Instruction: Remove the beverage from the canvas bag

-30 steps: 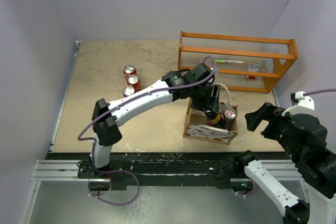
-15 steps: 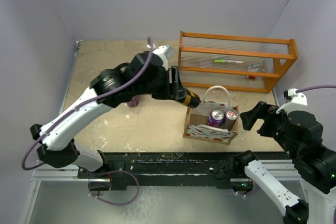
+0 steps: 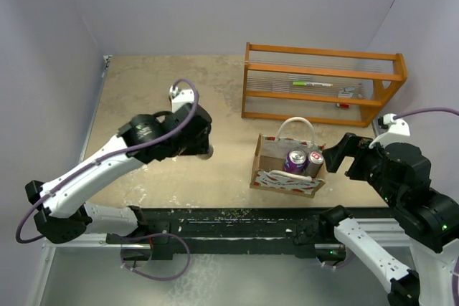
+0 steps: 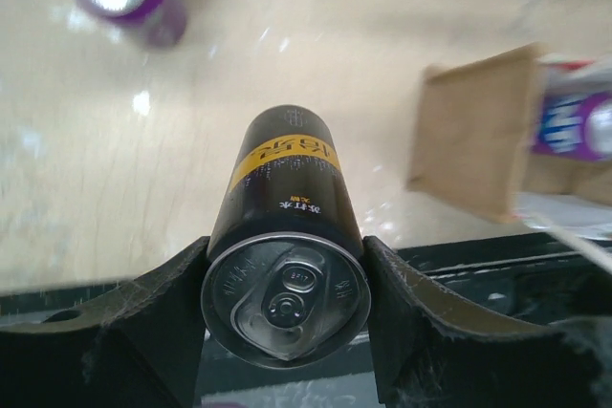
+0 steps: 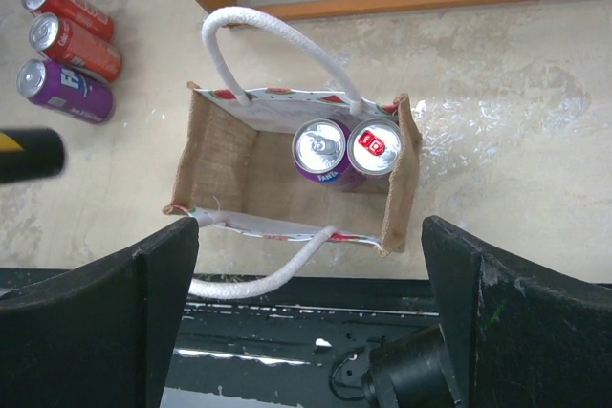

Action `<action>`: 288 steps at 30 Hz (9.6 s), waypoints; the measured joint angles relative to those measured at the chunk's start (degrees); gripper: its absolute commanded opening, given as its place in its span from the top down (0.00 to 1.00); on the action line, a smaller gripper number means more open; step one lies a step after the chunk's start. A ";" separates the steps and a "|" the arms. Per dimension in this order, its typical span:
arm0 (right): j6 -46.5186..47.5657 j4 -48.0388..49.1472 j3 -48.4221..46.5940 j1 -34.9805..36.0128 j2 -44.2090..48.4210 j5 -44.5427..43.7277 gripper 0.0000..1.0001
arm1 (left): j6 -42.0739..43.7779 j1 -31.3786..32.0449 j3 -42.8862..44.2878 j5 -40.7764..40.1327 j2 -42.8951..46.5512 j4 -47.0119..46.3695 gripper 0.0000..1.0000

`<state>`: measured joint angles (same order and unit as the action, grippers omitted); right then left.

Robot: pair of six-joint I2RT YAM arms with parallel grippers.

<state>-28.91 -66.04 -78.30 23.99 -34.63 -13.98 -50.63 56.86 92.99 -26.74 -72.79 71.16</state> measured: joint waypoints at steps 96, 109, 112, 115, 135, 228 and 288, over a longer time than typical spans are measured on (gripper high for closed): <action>-6.16 6.19 4.61 0.00 -2.49 2.84 0.00 | 3.04 -29.09 -28.48 20.59 9.03 -16.44 0.01; -13.64 5.46 9.38 0.00 3.69 6.23 0.00 | -5.86 -27.41 -41.24 42.42 20.87 -19.87 0.01; -14.95 4.96 9.90 0.00 4.66 6.58 0.00 | -7.72 -22.03 -42.05 42.91 21.57 -21.44 0.01; -15.80 4.92 9.92 -0.02 5.20 6.71 0.00 | -9.62 -14.36 -41.33 42.32 20.04 -24.13 0.01; -10.71 4.96 8.41 0.00 0.26 4.15 0.00 | 5.95 4.11 -13.03 30.56 -7.85 -42.29 0.01; 20.44 24.79 14.08 -0.04 7.37 -12.13 0.00 | 29.07 12.00 6.32 12.85 -52.50 -46.42 0.59; -3.13 14.84 1.95 0.00 -2.80 -10.25 0.00 | -11.50 9.84 -51.98 -11.30 14.86 -14.86 1.00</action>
<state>-32.03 -51.20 -76.36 23.99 -37.43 -24.23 -62.13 66.70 41.01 -38.04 -57.93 56.29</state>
